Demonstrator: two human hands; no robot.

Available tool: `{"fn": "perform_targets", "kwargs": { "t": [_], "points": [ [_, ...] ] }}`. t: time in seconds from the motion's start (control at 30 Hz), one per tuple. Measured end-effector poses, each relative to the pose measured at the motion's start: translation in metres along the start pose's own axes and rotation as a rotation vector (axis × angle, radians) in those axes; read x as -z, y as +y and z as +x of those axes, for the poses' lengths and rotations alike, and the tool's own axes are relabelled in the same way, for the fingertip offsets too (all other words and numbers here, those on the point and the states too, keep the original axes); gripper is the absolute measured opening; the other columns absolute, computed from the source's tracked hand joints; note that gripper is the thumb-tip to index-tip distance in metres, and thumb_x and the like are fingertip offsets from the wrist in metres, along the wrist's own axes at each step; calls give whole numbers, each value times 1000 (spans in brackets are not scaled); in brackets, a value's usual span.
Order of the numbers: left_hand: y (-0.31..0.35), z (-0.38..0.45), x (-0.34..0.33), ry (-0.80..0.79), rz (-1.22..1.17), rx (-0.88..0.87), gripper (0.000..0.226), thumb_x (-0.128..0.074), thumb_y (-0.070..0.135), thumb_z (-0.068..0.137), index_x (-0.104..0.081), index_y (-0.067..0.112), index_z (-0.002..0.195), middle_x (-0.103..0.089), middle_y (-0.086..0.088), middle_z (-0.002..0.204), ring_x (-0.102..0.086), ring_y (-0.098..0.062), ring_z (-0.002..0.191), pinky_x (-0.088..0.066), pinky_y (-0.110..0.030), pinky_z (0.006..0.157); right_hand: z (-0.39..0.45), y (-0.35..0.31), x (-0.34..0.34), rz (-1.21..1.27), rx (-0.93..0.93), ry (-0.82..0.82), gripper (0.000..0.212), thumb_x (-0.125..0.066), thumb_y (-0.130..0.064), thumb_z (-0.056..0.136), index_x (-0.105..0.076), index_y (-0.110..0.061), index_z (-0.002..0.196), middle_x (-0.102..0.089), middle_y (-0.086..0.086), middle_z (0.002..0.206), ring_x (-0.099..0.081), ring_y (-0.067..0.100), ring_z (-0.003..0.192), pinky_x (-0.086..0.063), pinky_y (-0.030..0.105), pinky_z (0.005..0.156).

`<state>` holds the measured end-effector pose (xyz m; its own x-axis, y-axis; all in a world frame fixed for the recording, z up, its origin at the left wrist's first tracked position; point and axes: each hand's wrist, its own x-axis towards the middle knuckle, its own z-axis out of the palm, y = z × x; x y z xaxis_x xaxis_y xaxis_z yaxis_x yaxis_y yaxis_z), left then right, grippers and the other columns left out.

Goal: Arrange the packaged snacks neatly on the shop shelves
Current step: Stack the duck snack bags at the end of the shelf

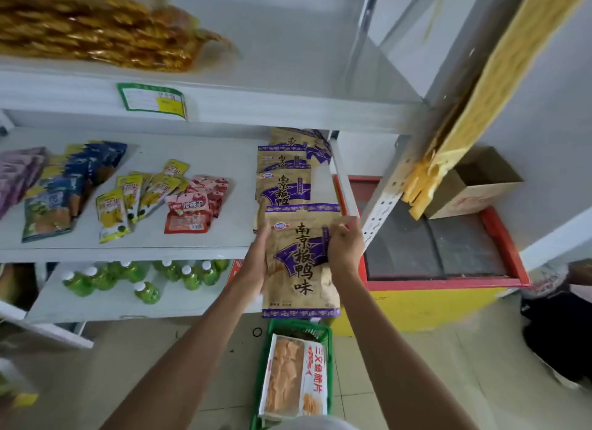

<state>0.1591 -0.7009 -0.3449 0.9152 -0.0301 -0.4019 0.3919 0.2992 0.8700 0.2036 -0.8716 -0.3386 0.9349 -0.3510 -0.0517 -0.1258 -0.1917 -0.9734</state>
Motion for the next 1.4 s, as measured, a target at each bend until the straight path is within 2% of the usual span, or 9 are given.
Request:
{"fn": "perform_targets", "kwargs": {
  "t": [0.2,0.33,0.57,0.73,0.83,0.93,1.07,1.2,1.4],
  "points": [
    [30,-20,17,215,105,-99,40,-70,56,92,-78,22,110,-82,-6,98,-79,-25,93,-61,-46,90,-45,-11,13,283,-83,-384,26,-67,-31,102,-58,-15,121,-79,7,98,-78,24,85,-63,33,65],
    [47,-24,29,253,53,-143,30,-73,54,91,-79,27,101,-82,-3,100,-78,-23,95,-61,-43,87,-69,9,15,230,-24,-666,28,-68,-31,102,-61,-10,120,-73,14,119,-75,36,106,-63,55,85],
    [44,-28,28,269,52,-174,27,-72,47,94,-79,22,102,-82,-3,99,-78,-19,94,-59,-37,81,-87,8,9,291,-27,-550,25,-70,-24,101,-63,-9,119,-77,12,111,-77,32,100,-65,46,79],
    [38,-21,26,687,353,-389,40,-78,41,91,-60,15,115,-67,-2,108,-68,-21,98,-52,-31,73,-94,14,-1,169,60,-330,18,-72,-28,99,-63,-18,110,-79,1,101,-78,21,91,-66,46,71],
    [38,-30,3,449,378,-342,49,-69,62,91,-57,20,114,-61,1,105,-60,-10,95,-53,-39,87,-98,13,-12,-28,165,-156,20,-58,-43,104,-63,-31,120,-76,-6,108,-74,8,89,-66,43,72],
    [44,-38,-10,72,167,-41,54,-53,70,96,-59,25,125,-74,-4,105,-73,-21,95,-55,-40,88,-112,-1,-19,19,240,-414,27,-39,-46,112,-62,-56,124,-65,-7,129,-64,-2,114,-56,24,92],
    [46,-28,17,116,13,-30,83,-66,85,70,-67,19,120,-79,-11,110,-76,-35,104,-51,-62,106,-87,14,-5,26,277,-285,37,-55,-44,105,-54,-28,139,-46,1,135,-60,8,118,-60,21,81],
    [47,-29,23,133,-12,6,52,-61,66,92,-65,21,116,-80,-7,109,-76,-33,106,-51,-57,107,-72,25,-5,-77,78,-348,63,-65,-75,84,-50,-37,132,-54,-2,136,-60,22,124,-65,49,84],
    [44,-23,20,139,-19,7,47,-64,58,95,-62,19,122,-80,-7,109,-77,-33,103,-57,-51,98,-76,24,1,143,16,-378,32,-73,-37,95,-58,-15,114,-76,3,110,-77,21,102,-66,48,80]
  ]
}}
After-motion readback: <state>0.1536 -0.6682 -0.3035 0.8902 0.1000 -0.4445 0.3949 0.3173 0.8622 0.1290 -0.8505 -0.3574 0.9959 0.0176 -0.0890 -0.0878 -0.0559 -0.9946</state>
